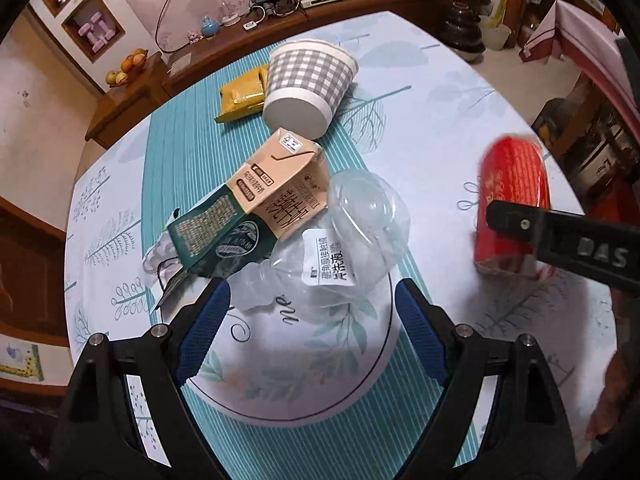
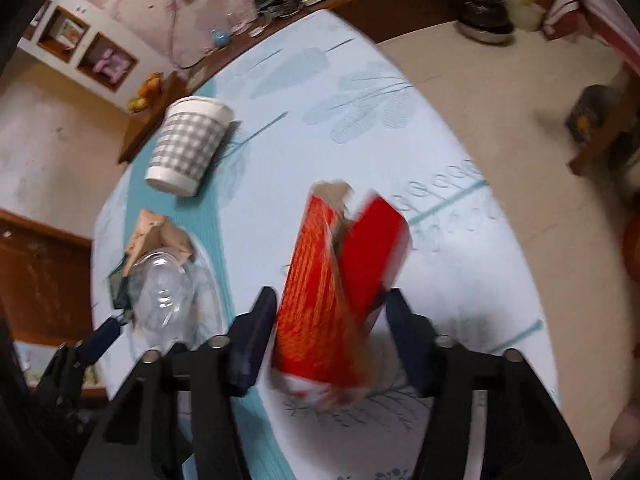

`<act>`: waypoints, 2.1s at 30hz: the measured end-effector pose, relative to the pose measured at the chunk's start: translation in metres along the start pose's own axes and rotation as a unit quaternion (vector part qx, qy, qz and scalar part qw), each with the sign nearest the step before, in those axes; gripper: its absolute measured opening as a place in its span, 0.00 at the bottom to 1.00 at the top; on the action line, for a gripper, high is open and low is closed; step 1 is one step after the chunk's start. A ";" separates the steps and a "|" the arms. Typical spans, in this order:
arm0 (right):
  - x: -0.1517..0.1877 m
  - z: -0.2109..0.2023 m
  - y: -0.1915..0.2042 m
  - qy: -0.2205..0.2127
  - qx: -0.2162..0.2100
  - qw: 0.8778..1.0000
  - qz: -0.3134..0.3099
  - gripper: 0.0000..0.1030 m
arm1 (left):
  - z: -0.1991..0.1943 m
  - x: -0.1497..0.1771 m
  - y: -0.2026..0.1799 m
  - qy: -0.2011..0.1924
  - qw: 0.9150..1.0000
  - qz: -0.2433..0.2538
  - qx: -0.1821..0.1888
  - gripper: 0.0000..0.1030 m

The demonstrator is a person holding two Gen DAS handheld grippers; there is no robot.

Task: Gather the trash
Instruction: 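Grasp the red packet with the right tool while the left grasps the clear plastic bag, then carry the red packet and plastic bag with both tools down toward the black bin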

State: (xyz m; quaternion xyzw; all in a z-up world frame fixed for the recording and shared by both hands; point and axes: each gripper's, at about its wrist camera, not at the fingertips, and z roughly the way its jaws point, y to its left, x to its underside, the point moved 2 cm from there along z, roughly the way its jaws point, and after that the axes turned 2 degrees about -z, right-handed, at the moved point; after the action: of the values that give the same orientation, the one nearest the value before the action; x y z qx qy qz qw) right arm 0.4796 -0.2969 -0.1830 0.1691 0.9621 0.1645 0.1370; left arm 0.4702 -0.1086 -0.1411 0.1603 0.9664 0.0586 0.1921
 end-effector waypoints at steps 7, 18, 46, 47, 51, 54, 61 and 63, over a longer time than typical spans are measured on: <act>0.003 0.001 0.005 0.013 -0.013 0.999 -0.026 0.44 | 0.019 -0.011 -0.003 0.028 1.000 0.001 -0.002 0.60; 0.011 -0.005 -0.006 0.019 -0.049 0.998 -0.017 0.39 | 0.006 -0.013 -0.011 0.028 0.999 0.009 0.015 0.42; 0.226 -0.127 0.056 -0.043 -0.106 0.993 -0.003 0.26 | -0.153 0.179 0.074 0.009 0.978 -0.079 0.192 0.40; 0.242 -0.133 0.060 -0.047 -0.106 0.993 0.002 0.26 | -0.158 0.188 0.076 0.007 0.978 -0.075 0.196 0.40; 0.306 -0.151 0.078 -0.062 -0.097 0.993 0.009 0.26 | -0.178 0.230 0.090 -0.004 0.976 -0.055 0.209 0.40; 0.347 -0.163 0.091 -0.073 -0.089 0.993 0.009 0.26 | -0.192 0.261 0.101 -0.010 0.975 -0.044 0.218 0.40; 0.431 -0.188 0.106 -0.089 -0.069 0.993 0.024 0.26 | -0.213 0.325 0.117 -0.003 0.969 -0.023 0.245 0.40; 0.450 -0.192 0.108 -0.084 -0.063 0.994 0.028 0.26 | -0.219 0.343 0.118 0.005 0.967 -0.019 0.253 0.40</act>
State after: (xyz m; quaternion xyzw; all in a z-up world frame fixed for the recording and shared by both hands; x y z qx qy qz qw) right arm 0.0409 -0.0858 -0.0628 0.2006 0.9299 0.2135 0.2225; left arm 0.1188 0.1051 -0.0405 0.1854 0.9535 -0.1906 0.1416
